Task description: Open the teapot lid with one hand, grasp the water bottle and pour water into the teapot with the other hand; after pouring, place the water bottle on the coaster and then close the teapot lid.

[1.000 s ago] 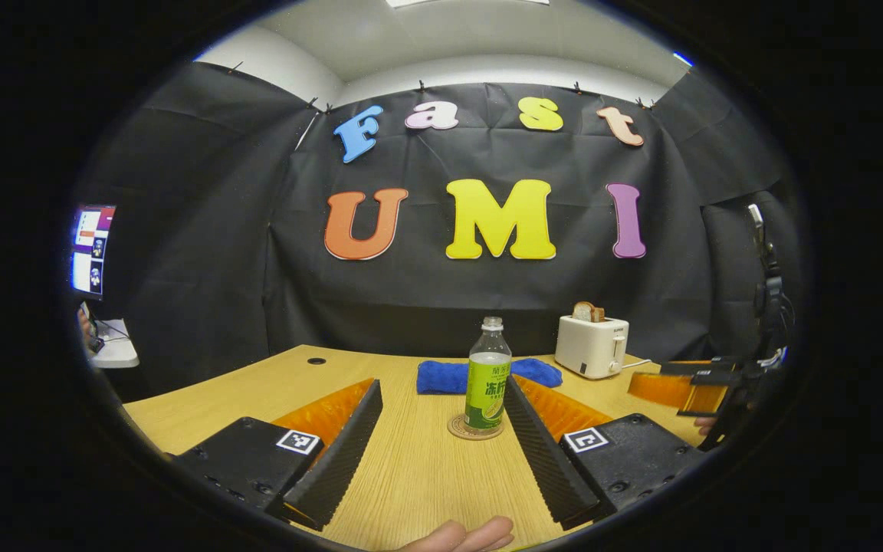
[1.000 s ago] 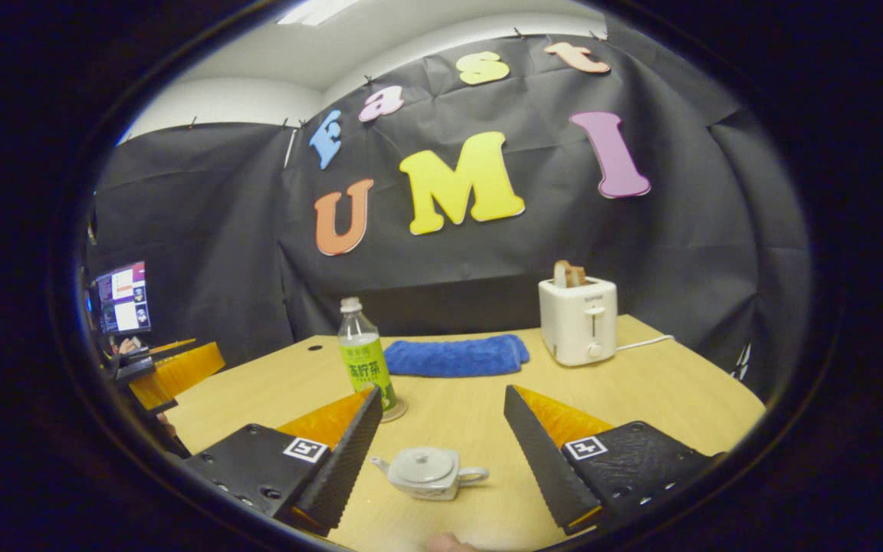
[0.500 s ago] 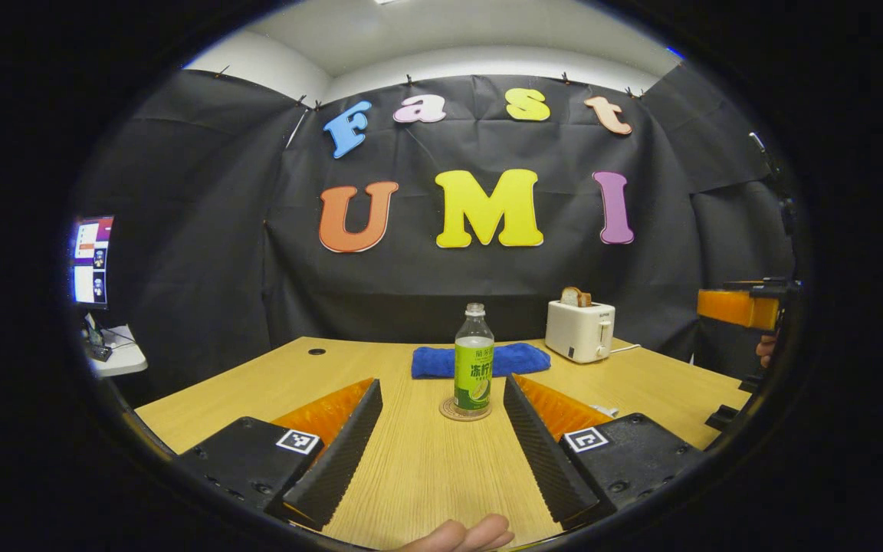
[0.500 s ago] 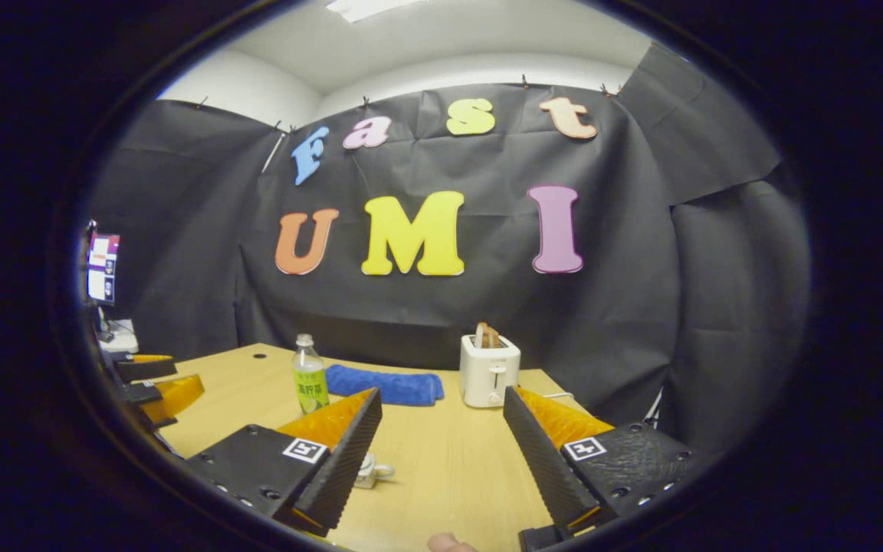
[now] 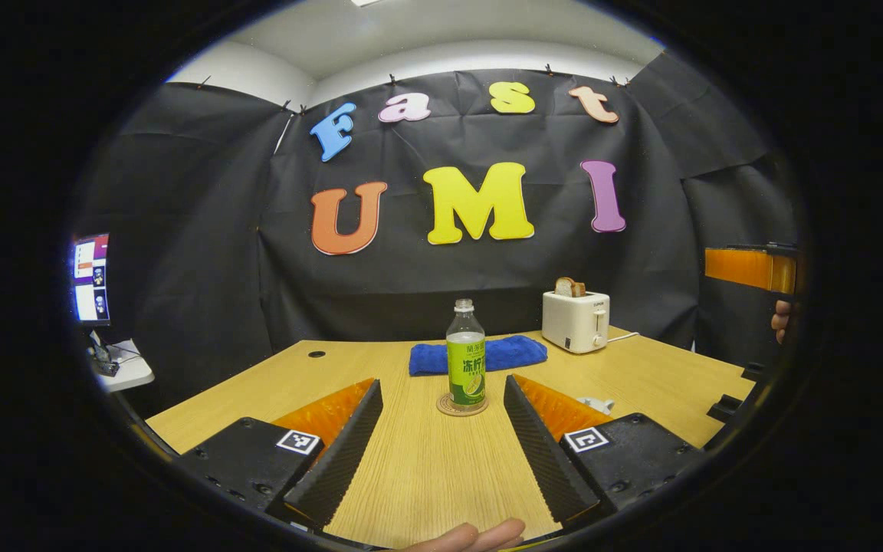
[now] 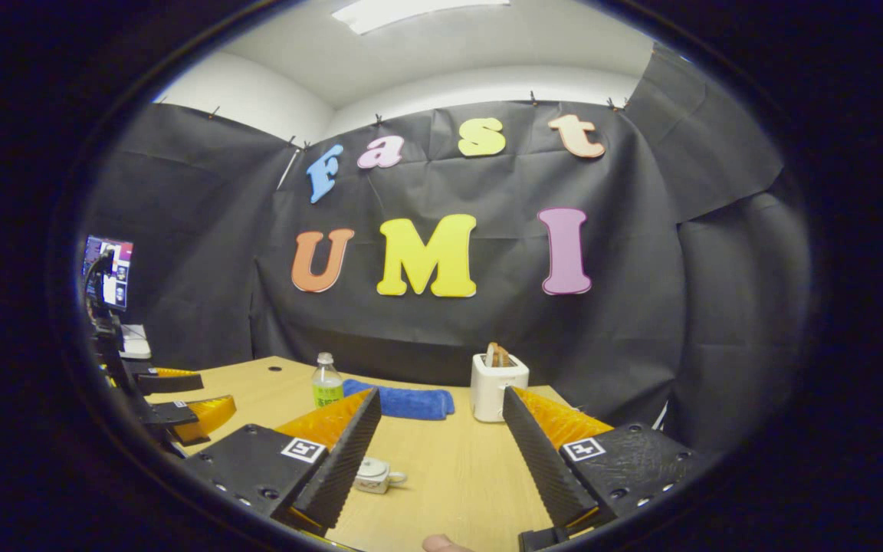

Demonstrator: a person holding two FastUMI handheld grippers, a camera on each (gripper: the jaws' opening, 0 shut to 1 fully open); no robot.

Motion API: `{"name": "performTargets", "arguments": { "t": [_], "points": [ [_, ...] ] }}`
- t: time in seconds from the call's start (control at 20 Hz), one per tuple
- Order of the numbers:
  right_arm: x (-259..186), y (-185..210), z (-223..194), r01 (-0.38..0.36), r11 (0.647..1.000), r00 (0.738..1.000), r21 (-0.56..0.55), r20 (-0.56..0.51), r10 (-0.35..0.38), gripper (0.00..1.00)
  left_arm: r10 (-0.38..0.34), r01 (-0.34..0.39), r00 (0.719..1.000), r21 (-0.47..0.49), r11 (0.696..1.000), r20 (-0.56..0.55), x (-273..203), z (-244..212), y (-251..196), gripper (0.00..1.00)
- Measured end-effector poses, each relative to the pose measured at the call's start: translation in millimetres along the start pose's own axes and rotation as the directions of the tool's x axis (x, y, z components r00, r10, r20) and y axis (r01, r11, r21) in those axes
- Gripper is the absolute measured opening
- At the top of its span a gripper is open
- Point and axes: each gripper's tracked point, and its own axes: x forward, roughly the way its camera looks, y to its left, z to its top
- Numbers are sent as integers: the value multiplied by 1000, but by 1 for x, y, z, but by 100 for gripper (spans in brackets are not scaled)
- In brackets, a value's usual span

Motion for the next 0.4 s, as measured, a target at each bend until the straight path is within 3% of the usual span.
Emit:
{"name": "performTargets", "arguments": {
  "t": [0.4],
  "points": [
    [14, -11, -16, 11, 999, 998, 48, -58, -8, 94, 19, -19, 1000, -26, 999, 0, 3, 0, 9, 99]
  ]
}}
